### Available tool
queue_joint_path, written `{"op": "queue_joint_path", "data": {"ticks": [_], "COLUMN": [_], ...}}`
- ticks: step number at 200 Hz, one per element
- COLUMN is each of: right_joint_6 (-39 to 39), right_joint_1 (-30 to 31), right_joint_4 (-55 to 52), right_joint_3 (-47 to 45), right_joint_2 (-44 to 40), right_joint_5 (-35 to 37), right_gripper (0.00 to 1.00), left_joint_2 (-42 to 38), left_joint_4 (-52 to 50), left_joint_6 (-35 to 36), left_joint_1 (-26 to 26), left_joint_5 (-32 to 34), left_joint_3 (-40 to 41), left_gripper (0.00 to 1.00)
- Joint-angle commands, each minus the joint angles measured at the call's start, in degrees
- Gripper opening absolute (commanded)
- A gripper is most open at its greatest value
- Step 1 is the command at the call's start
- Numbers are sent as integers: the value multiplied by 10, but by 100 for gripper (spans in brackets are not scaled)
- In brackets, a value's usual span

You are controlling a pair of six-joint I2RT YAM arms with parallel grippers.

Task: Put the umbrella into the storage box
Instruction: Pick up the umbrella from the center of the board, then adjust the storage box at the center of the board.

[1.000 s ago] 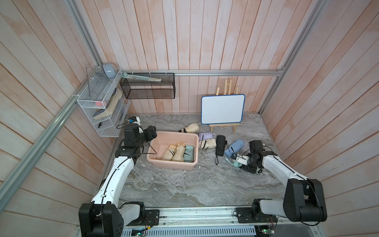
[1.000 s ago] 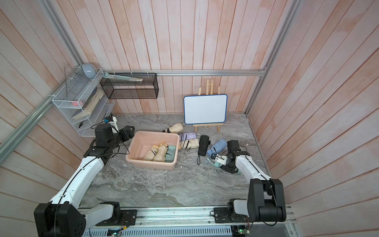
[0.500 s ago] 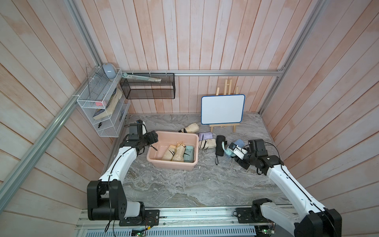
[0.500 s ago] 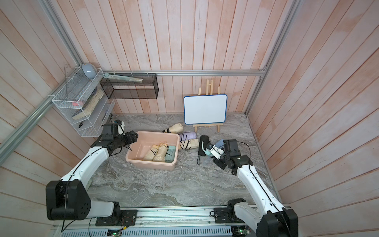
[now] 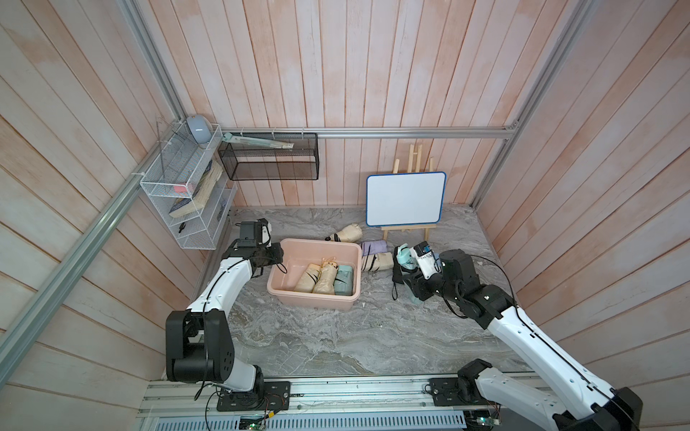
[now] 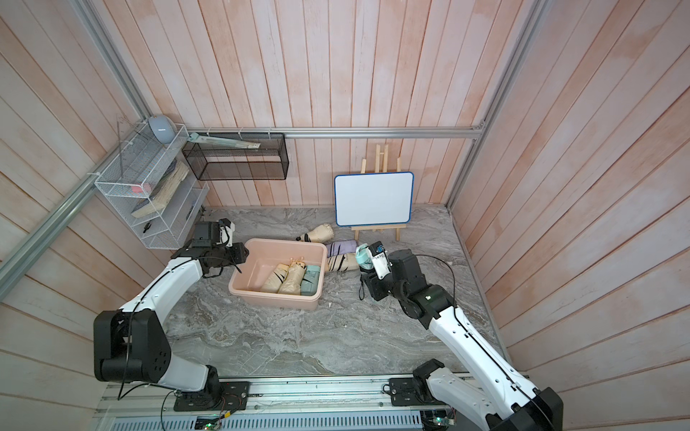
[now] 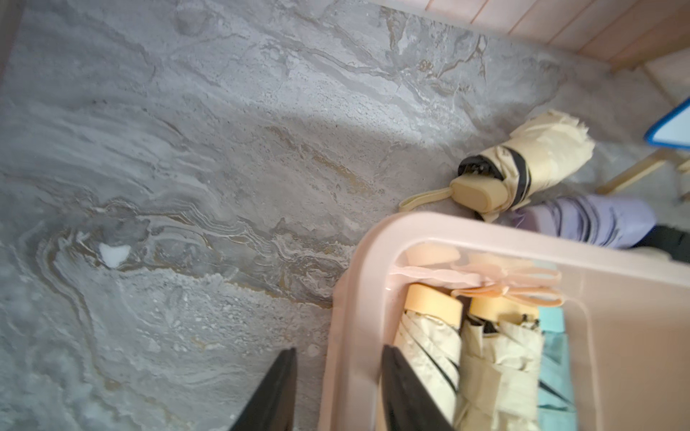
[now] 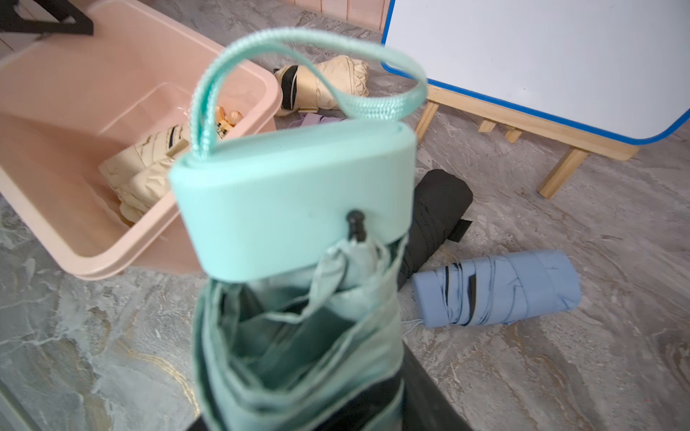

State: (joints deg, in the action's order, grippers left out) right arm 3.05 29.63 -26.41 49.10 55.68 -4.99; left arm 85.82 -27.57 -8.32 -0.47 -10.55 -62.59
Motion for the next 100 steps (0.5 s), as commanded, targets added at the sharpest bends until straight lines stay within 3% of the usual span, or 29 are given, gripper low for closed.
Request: {"op": "queue_joint_path", "data": {"ticks": [1,56,100], "right_joint_6": [74,159,250], "right_joint_1": [18,72,135], "right_joint_4": [51,72,107], "right_joint_3": [44,134,230], "right_joint_2": [12,110,211], "right_joint_5": [-1,5,13], "right_gripper": [0,0,0], "left_joint_2": [-12,-44,-97], "left_joint_4": [-17,-20,-22], "left_joint_6": [8,-18,-78], "left_joint_1": [-9,-53,-90], "left_joint_5": [-13,-6,21], "left_joint_3": [-7,16,44], "left_gripper": [36,25,16]}}
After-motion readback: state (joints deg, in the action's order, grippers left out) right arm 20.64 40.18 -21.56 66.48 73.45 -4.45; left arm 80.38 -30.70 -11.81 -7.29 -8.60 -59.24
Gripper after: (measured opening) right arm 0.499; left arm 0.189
